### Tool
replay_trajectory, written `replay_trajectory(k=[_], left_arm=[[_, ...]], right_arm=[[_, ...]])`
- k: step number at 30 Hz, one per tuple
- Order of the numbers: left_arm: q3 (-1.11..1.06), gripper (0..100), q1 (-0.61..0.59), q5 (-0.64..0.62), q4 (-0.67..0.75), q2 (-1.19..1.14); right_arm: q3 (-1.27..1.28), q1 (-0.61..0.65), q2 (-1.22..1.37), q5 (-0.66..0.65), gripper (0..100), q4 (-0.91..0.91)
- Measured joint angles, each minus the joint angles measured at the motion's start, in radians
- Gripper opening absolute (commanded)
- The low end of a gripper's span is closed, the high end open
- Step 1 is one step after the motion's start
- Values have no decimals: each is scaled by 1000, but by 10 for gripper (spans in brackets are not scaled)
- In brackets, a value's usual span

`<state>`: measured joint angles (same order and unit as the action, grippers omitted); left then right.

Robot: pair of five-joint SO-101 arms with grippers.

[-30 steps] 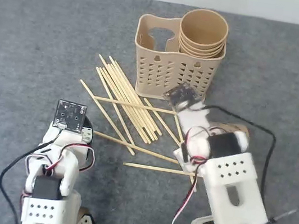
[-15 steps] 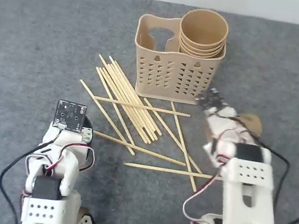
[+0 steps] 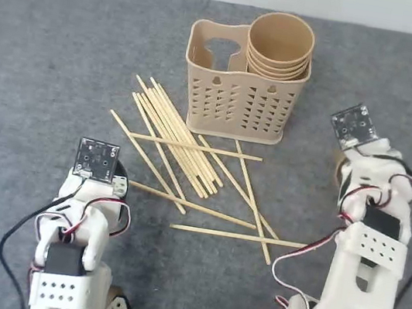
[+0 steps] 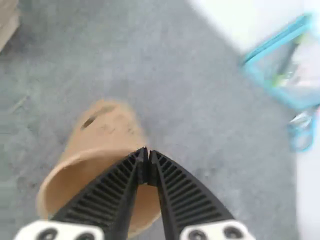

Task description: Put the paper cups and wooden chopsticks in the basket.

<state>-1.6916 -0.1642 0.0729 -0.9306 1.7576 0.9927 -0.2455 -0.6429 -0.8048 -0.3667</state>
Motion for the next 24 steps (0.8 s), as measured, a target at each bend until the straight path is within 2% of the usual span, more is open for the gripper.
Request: replay_trajectory(k=[3,8,11,16,22,24], left_arm=[[0,36,0,0,0,0],[0,36,0,0,0,0],[0,36,0,0,0,0],[0,36,0,0,0,0],[0,36,-2,0,0,0],[0,36,-2,0,0,0]], right_arm=[[-21,2,98,0,8,95],[-239,-25,417,6,8,118],[-391,-55,586,84,8,100],[-632,-86,692,222,8,-92],[-875,-87,689,390,11,-404],[-924,-98,664,430,40,-491]])
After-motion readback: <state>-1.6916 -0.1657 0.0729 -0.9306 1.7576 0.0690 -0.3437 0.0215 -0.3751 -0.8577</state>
